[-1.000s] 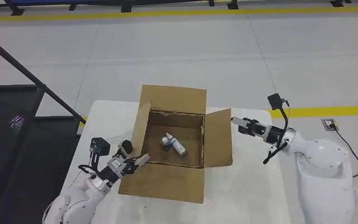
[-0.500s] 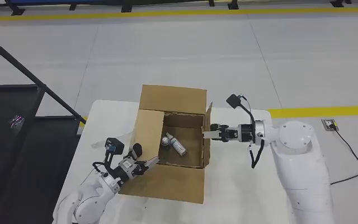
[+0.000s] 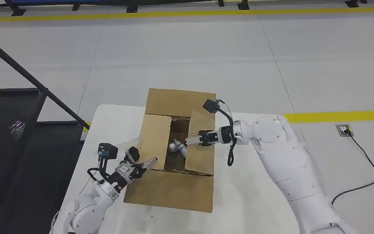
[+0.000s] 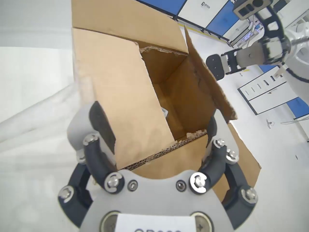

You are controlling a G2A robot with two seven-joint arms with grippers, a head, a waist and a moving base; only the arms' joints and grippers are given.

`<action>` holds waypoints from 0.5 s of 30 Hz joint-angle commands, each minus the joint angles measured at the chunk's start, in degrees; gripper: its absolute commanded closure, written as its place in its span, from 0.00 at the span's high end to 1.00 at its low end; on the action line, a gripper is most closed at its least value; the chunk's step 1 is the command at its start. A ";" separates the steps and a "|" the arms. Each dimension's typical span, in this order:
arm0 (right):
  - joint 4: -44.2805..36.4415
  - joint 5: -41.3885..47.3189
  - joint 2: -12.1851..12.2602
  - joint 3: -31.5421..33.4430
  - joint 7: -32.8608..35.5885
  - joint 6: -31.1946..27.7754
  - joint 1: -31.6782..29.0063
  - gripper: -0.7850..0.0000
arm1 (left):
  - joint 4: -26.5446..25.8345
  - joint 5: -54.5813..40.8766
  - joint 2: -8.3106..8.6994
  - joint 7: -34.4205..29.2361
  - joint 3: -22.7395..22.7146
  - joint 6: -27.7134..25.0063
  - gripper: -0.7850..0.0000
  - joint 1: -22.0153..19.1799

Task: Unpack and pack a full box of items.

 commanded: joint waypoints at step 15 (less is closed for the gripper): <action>3.88 -6.65 -1.57 -8.62 -6.60 0.52 3.53 1.00 | 0.51 -13.52 3.09 -12.94 -18.87 -17.65 1.00 11.41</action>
